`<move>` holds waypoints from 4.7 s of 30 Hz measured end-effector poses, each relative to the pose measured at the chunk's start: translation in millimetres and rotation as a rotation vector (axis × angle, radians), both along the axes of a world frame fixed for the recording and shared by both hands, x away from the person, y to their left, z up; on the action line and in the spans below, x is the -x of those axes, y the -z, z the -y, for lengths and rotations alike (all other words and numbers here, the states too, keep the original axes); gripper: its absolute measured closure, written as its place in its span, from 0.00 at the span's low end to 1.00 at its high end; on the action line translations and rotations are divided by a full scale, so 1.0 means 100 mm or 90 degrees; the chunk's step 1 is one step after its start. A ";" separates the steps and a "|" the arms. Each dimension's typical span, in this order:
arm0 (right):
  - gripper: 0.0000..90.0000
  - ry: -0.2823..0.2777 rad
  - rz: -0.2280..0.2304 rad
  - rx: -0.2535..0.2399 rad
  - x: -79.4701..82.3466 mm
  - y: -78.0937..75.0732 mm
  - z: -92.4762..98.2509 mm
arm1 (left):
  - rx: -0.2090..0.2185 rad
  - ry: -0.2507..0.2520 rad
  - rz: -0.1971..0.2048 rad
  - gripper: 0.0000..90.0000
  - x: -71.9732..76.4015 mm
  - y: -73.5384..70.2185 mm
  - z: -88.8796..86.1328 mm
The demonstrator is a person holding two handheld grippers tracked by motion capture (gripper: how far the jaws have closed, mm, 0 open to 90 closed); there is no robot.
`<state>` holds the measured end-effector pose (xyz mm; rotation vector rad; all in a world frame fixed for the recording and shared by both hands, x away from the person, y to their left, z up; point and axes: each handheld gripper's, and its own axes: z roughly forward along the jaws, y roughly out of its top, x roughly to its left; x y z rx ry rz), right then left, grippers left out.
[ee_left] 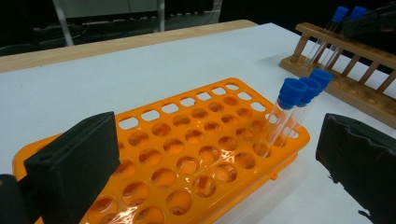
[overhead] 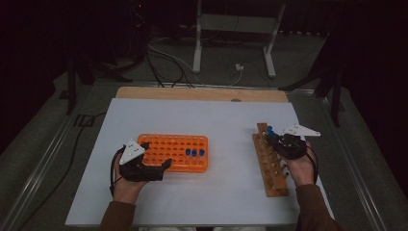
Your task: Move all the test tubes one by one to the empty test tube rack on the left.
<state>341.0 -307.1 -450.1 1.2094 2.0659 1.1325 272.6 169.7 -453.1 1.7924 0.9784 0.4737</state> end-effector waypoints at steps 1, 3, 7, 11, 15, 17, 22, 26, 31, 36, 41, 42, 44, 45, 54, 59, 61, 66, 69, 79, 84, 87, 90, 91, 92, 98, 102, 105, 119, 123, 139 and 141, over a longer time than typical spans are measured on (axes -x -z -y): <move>0.86 -0.001 0.000 -0.004 0.01 -0.01 0.00 | 0.000 0.000 0.000 0.01 0.00 0.00 0.00; 0.86 -0.002 0.002 -0.004 0.02 -0.05 0.01 | -0.001 0.001 0.000 0.01 0.00 0.00 0.00; 0.86 -0.004 0.008 -0.005 0.03 -0.11 0.01 | -0.002 0.000 0.000 0.01 0.00 0.00 0.00; 0.86 -0.006 0.011 -0.008 0.04 -0.20 0.01 | -0.004 -0.001 0.000 0.01 0.00 0.00 0.00; 0.86 -0.013 0.020 -0.012 0.06 -0.29 0.02 | -0.006 -0.002 -0.002 0.01 0.00 0.00 0.00; 0.86 -0.015 0.025 -0.011 0.08 -0.34 0.02 | -0.004 -0.002 -0.002 0.01 -0.01 0.00 0.00; 0.86 -0.019 0.044 -0.008 0.12 -0.48 0.00 | -0.005 0.001 -0.004 0.01 -0.01 -0.01 0.00; 0.86 -0.028 0.059 -0.012 0.16 -0.59 -0.02 | -0.006 0.003 -0.004 0.01 -0.01 -0.02 0.01; 0.86 -0.049 0.071 -0.015 0.21 -0.68 -0.11 | -0.006 0.010 -0.003 0.01 -0.02 -0.03 0.01; 0.86 -0.085 0.072 -0.025 0.24 -0.71 -0.28 | -0.001 0.017 0.002 0.01 -0.02 -0.05 0.03; 0.86 -0.121 0.064 -0.023 0.27 -0.71 -0.49 | 0.002 0.038 0.005 0.01 -0.01 -0.10 0.07; 0.86 -0.128 0.065 -0.021 0.27 -0.71 -0.53 | 0.001 0.043 0.007 0.01 -0.01 -0.10 0.08; 0.86 -0.142 0.060 -0.022 0.28 -0.71 -0.61 | 0.003 0.051 0.010 0.01 -0.01 -0.12 0.10; 0.86 -0.147 0.059 -0.023 0.28 -0.72 -0.64 | 0.004 0.054 0.010 0.01 -0.01 -0.13 0.11; 0.86 -0.208 0.044 -0.039 0.35 -0.77 -0.93 | 0.004 0.073 0.024 0.01 -0.01 -0.18 0.22; 0.86 -0.234 0.041 -0.046 0.37 -0.77 -1.08 | 0.006 0.083 0.041 0.01 -0.02 -0.20 0.32; 0.86 -0.243 0.037 -0.051 0.37 -0.77 -1.13 | 0.010 0.089 0.051 0.01 -0.03 -0.21 0.35; 0.86 -0.264 0.029 -0.060 0.38 -0.76 -1.23 | 0.015 0.096 0.065 0.01 -0.03 -0.24 0.44; 0.86 -0.275 0.027 -0.061 0.39 -0.77 -1.27 | 0.011 0.095 0.066 0.02 -0.04 -0.26 0.49; 0.86 -0.309 0.014 -0.075 0.42 -0.77 -1.44 | 0.003 0.114 0.058 0.06 -0.06 -0.32 0.70; 0.86 -0.327 0.006 -0.081 0.43 -0.76 -1.54 | -0.004 0.133 0.058 0.11 -0.04 -0.33 0.82; 0.86 -0.334 0.001 -0.085 0.43 -0.76 -1.60 | -0.009 0.147 0.062 0.14 -0.04 -0.35 0.87; 0.86 -0.342 0.001 -0.085 0.43 -0.75 -1.65 | -0.007 0.161 0.064 0.26 -0.03 -0.36 0.89; 0.86 -0.344 0.000 -0.085 0.43 -0.75 -1.66 | -0.007 0.167 0.065 0.34 -0.03 -0.36 0.89; 0.86 -0.345 0.000 -0.085 0.43 -0.74 -1.67 | -0.005 0.177 0.064 0.42 -0.03 -0.36 0.89; 0.86 -0.352 -0.002 -0.084 0.44 -0.74 -1.71 | -0.018 0.203 0.058 0.72 -0.03 -0.35 0.89; 0.86 -0.355 -0.004 -0.084 0.44 -0.73 -1.72 | -0.015 0.208 0.062 0.80 -0.03 -0.35 0.88; 0.86 -0.358 -0.004 -0.084 0.44 -0.73 -1.73 | -0.014 0.209 0.063 0.82 -0.03 -0.35 0.88; 0.62 -0.360 -0.012 -0.103 0.42 -0.73 -1.70 | -0.008 0.208 0.062 0.87 -0.04 -0.36 0.82; 0.44 -0.356 -0.007 -0.107 0.42 -0.73 -1.64 | -0.003 0.195 0.061 0.87 -0.05 -0.36 0.76; 0.03 -0.231 0.027 -0.082 0.36 -0.63 -1.33 | 0.028 0.146 0.053 0.87 -0.09 -0.30 0.50; 0.02 -0.221 0.033 -0.084 0.37 -0.62 -1.28 | 0.029 0.142 0.052 0.87 -0.09 -0.29 0.48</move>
